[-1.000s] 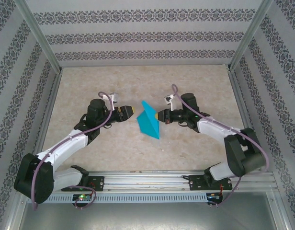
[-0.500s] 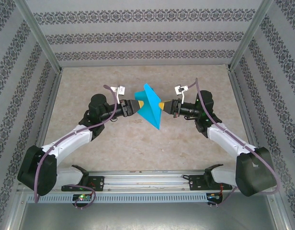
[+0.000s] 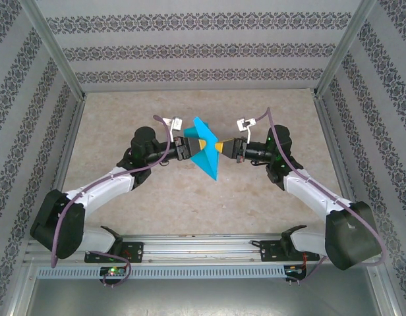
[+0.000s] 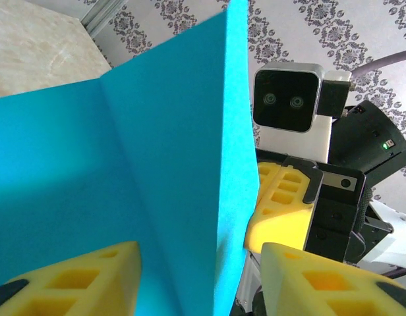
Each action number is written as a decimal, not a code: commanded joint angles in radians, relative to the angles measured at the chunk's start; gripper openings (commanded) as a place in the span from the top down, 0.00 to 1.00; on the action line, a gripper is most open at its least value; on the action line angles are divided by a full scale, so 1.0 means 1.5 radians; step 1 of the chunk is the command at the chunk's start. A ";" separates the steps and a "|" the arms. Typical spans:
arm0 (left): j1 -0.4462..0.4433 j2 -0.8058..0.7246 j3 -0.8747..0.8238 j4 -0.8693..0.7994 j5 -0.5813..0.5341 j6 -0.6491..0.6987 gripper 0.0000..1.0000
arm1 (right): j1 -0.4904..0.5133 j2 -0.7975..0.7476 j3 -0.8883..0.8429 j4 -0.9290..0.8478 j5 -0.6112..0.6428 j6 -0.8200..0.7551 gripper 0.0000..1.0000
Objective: Fold a paper plane with a square sheet of paper (fold left side to right side)
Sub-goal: Turn over the paper at the center of the table.
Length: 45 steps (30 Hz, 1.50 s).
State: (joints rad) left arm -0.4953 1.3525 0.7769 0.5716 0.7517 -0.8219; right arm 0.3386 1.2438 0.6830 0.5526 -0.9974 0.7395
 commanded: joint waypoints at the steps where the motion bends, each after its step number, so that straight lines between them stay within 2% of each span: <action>1: -0.009 0.005 0.022 0.037 0.011 0.004 0.55 | 0.008 0.007 0.006 0.032 -0.016 0.008 1.00; 11: -0.009 0.008 0.023 0.031 0.009 0.007 0.74 | 0.012 0.016 0.008 0.031 -0.011 0.011 1.00; 21: -0.010 0.002 0.014 0.032 -0.004 0.007 0.89 | 0.011 0.016 0.007 0.026 -0.002 0.012 1.00; 25: -0.009 0.001 0.012 0.038 -0.005 0.003 0.93 | 0.010 0.013 0.009 0.021 -0.003 0.013 0.95; 27: -0.010 0.001 0.009 0.040 -0.007 0.002 0.94 | 0.009 0.007 0.011 0.013 0.001 0.012 0.90; 34: -0.011 -0.011 0.000 0.051 -0.020 0.001 0.96 | -0.022 -0.063 0.010 -0.082 0.038 -0.014 0.55; 43: -0.011 -0.028 -0.011 0.075 -0.037 0.002 0.99 | -0.077 -0.196 -0.042 -0.208 0.082 -0.049 0.33; 45: -0.012 -0.031 -0.013 0.080 -0.038 0.003 1.00 | -0.090 -0.223 -0.065 -0.214 0.089 -0.043 0.22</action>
State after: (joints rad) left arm -0.4980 1.3396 0.7734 0.6071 0.7029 -0.8204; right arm 0.2230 0.9485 0.6277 0.2962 -0.8909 0.6933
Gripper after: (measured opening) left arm 0.058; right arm 0.749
